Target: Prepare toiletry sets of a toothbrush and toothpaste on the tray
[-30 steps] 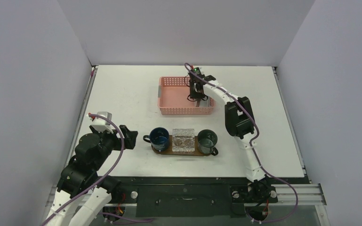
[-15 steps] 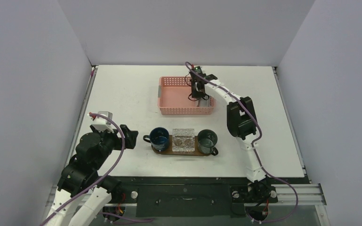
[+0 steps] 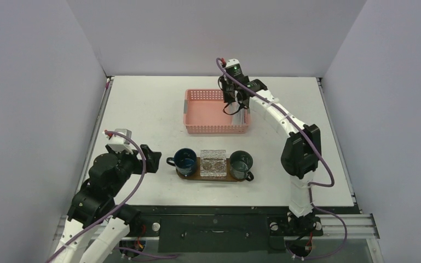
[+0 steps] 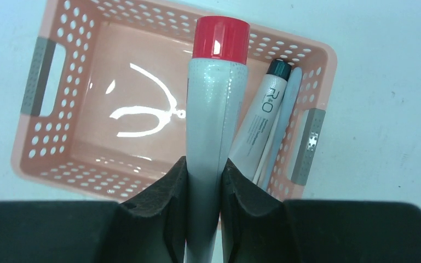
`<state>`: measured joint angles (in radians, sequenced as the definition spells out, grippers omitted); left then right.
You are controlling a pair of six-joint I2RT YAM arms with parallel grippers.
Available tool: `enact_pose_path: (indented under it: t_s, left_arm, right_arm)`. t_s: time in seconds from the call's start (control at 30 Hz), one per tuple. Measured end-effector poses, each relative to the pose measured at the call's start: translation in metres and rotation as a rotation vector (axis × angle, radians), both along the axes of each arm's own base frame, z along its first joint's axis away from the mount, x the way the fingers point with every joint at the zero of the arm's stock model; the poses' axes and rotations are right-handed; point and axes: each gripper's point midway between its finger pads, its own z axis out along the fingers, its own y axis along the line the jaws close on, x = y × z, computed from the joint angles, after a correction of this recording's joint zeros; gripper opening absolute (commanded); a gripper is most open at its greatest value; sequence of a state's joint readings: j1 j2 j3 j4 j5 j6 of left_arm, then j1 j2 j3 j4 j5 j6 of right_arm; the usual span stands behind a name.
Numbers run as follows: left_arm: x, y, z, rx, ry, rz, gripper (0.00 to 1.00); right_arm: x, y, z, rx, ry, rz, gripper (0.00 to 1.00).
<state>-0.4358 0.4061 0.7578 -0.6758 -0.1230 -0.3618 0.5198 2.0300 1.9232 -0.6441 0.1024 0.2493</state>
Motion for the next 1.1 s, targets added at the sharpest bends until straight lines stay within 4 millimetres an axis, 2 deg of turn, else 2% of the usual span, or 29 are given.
enact_pose_path:
  t_s: [0.1, 0.33, 0.43, 0.63, 0.8, 0.93, 1.1]
  left_arm:
    - [0.002, -0.003, -0.001, -0.001, 0.007, -0.009, 0.96]
    - [0.008, -0.016, -0.015, 0.007, 0.084, -0.056, 0.96]
    - [0.007, -0.025, -0.016, -0.009, 0.122, -0.09, 0.96]
    - [0.003, -0.045, 0.003, -0.093, 0.143, -0.17, 0.96]
    - [-0.004, -0.065, 0.011, -0.191, 0.187, -0.246, 0.96]
    - [-0.012, -0.085, 0.018, -0.289, 0.236, -0.323, 0.96]
    - [-0.024, -0.111, 0.041, -0.443, 0.273, -0.447, 0.96]
  right_arm:
    - [-0.022, 0.008, 0.01, -0.039, -0.02, 0.064, 0.1]
    - [-0.104, 0.034, 0.007, -0.139, -0.013, 0.305, 0.1]
    - [-0.135, 0.037, 0.009, -0.135, -0.005, 0.395, 0.11]
    - [-0.19, 0.034, 0.032, -0.094, -0.053, 0.541, 0.12]
    - [-0.245, 0.042, 0.05, -0.039, -0.102, 0.706, 0.11]
    - [-0.279, 0.049, 0.062, -0.01, -0.135, 0.825, 0.11]
    - [-0.307, 0.052, 0.071, -0.002, -0.159, 0.931, 0.12]
